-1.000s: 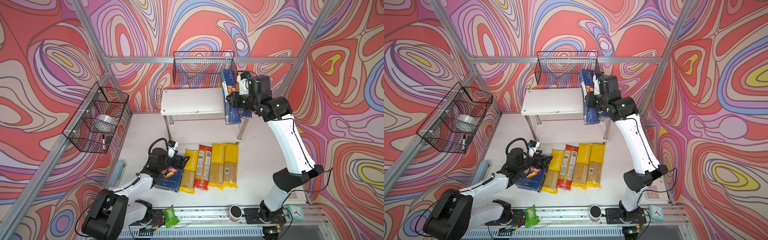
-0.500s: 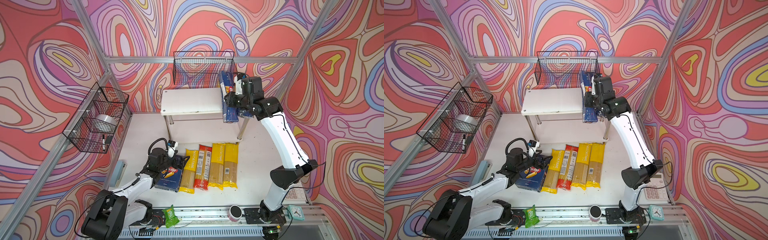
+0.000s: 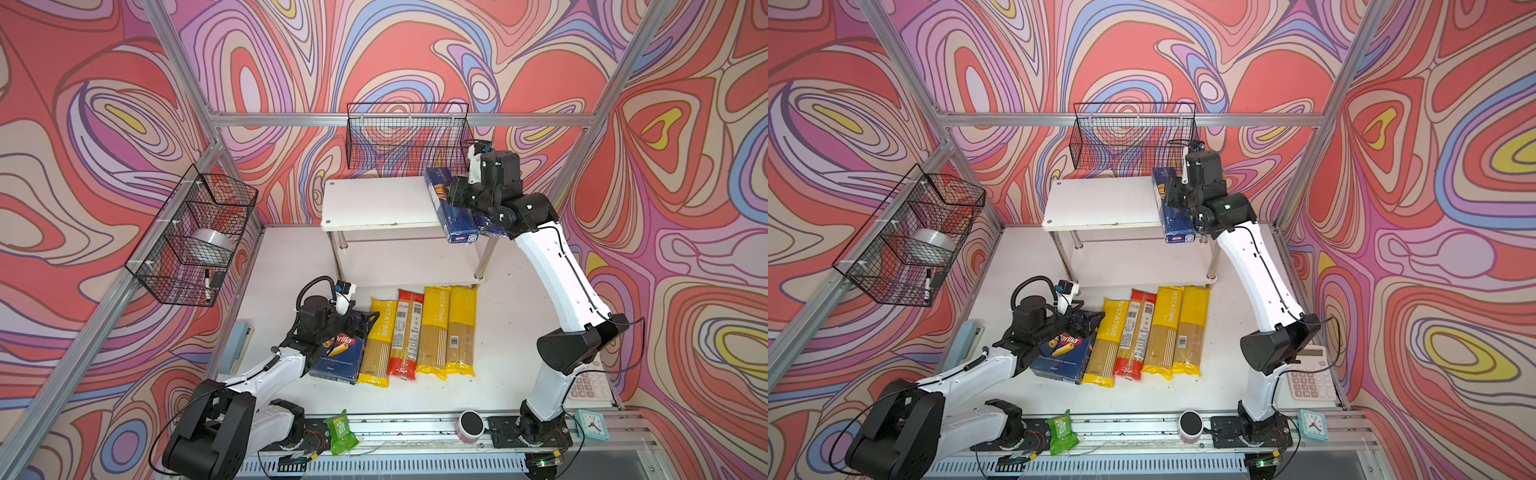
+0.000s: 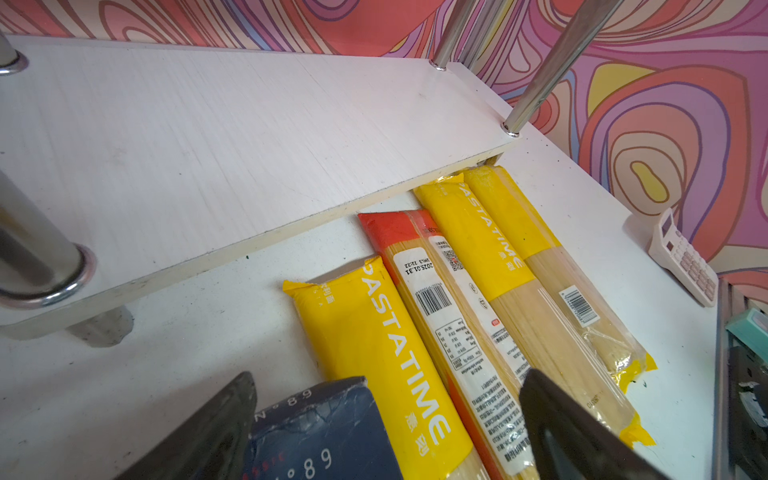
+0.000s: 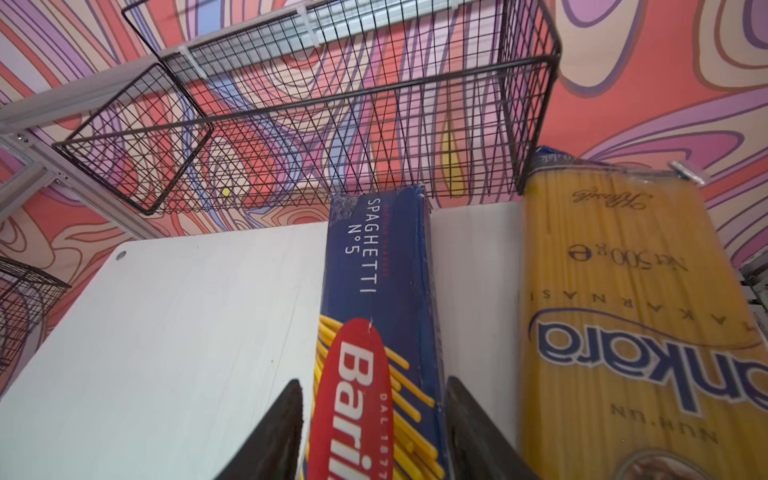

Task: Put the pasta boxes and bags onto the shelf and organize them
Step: 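Lower the Barilla box onto the shelf top beside the Ankara bag, then open the right gripper and lay the box down on the shelf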

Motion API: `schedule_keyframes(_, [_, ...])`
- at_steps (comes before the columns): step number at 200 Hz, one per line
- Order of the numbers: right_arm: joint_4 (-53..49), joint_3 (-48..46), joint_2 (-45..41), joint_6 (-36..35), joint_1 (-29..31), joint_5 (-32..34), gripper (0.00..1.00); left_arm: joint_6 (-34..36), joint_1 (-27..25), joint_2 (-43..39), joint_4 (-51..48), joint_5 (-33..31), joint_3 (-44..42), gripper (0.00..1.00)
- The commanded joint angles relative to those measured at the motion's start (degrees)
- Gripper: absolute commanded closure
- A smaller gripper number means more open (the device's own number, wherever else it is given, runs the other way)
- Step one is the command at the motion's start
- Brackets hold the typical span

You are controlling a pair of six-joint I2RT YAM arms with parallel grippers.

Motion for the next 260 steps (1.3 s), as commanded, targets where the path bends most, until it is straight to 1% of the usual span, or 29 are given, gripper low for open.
schedule_keyframes(1, [-1.3, 3.4, -0.1, -1.6, 0.0, 0.4, 0.40, 1.0, -0.3, -0.4, -0.2, -0.2, 0.5, 0.00])
schedule_keyframes(13, [-2.1, 3.9, -1.2, -3.0, 0.0, 0.7, 0.38, 1.1, -0.3, -0.6, -0.3, -0.4, 0.5, 0.00])
schedule_keyframes(24, [-1.7, 2.3, -3.0, -4.0, 0.0, 0.1, 0.39, 1.2, -0.3, -0.6, -0.2, -0.6, 0.5, 0.00])
schedule_keyframes(28, [-1.3, 1.5, -5.2, -4.6, 0.0, -0.3, 0.39, 1.2, -0.3, -0.6, -0.3, -0.6, 0.4, 0.00])
schedule_keyframes(58, [4.2, -11.2, -16.7, -6.9, 0.0, -5.3, 0.46, 1.1, -0.3, -0.5, -0.4, -0.6, 0.5, 0.00])
schedule_keyframes(79, [5.4, -19.6, -23.8, -7.7, 0.0, -9.4, 0.51, 1.2, -0.3, -0.4, -0.4, -0.5, 0.6, 0.00])
schedule_keyframes(101, [5.0, -26.9, -29.4, -8.5, 0.1, -11.5, 0.54, 1.2, -0.3, -0.5, -0.7, -0.6, 0.6, 0.00])
schedule_keyframes(133, [6.4, -36.1, -35.9, -10.7, 0.1, -16.0, 0.62, 2.1, -0.3, -1.3, -1.8, -1.8, 0.5, 0.00])
schedule_keyframes(162, [8.5, -42.0, -37.9, -11.1, 0.3, -18.8, 0.66, 1.6, -0.3, -0.2, -1.4, -1.0, 0.7, 0.00])
schedule_keyframes(182, [9.1, -44.3, -37.7, -11.3, 0.3, -19.0, 0.69, 1.6, -0.3, 0.5, -1.4, -1.2, 1.0, 0.00])
schedule_keyframes(207, [12.7, -47.4, -38.6, -10.7, 0.4, -18.5, 0.72, 1.6, -0.3, 0.6, -1.1, -1.3, 0.8, 0.00])
schedule_keyframes(260, [16.1, -48.9, -37.3, -10.0, 0.4, -18.9, 0.75, 1.8, -0.3, 1.3, -0.7, -1.7, 0.8, 0.00])
